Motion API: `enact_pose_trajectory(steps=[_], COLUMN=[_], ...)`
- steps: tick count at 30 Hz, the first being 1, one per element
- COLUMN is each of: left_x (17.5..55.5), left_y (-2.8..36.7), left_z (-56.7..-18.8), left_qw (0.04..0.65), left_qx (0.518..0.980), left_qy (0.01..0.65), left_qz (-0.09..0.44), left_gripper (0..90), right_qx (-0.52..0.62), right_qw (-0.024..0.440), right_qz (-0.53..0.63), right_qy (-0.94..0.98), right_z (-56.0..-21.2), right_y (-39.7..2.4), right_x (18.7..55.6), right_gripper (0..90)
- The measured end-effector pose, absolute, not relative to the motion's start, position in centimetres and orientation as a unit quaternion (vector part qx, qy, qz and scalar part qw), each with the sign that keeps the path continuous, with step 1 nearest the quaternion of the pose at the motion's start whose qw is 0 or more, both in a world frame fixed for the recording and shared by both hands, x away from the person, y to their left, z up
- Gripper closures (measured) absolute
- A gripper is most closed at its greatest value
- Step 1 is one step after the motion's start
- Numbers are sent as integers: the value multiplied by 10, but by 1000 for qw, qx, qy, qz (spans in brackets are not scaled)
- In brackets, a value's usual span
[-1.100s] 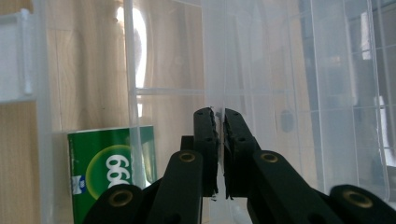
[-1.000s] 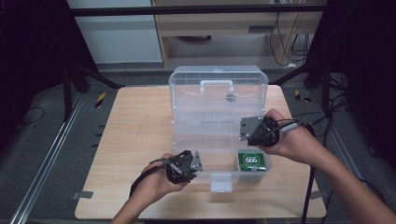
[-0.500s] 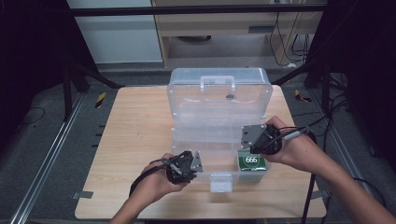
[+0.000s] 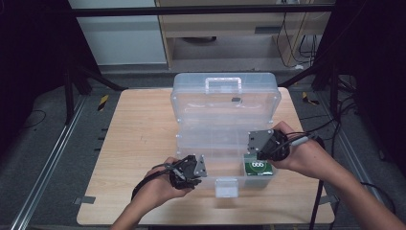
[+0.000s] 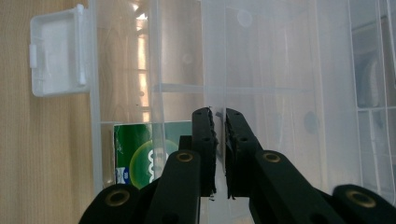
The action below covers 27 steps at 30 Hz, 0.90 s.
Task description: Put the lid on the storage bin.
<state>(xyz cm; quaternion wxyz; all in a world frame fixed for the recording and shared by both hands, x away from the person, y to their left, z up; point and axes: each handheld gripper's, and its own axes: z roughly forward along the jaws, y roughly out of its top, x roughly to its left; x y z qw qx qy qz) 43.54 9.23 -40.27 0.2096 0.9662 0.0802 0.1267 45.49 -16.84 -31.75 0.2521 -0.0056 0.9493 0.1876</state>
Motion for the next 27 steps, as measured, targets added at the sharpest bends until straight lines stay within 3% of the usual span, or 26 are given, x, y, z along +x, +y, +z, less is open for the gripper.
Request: enact_pose_trajectory(steps=[3,8,13,14,15,17,22,27], left_x=[428,417,419,421,424,434,453,470], left_y=[102,116,132,137,142,157,174,176], left_z=[-387,-362,-340,-335,-331,-320,-307,-301], left_qw=[259,345,389,395,397,409,416,404], left_qx=[952,927,906,902,898,885,864,859], left_qy=[102,108,135,145,154,192,252,279], left_qz=[129,102,99,100,105,117,130,144], left_gripper=[522,483,574,645,645,741,858,897], right_qx=[-5,-7,-5,-4,-4,-4,-4,-7], right_qw=[252,254,256,257,257,258,258,265], right_qz=[188,187,189,190,190,191,191,185], right_qy=[949,949,948,948,948,947,947,946], right_z=[-317,-318,-318,-319,-319,-320,-321,-322], right_y=[-169,-169,-170,-170,-170,-170,-170,-169], right_x=[455,454,454,453,453,451,450,448], right_gripper=[840,838,836,837,837,836,830,826])
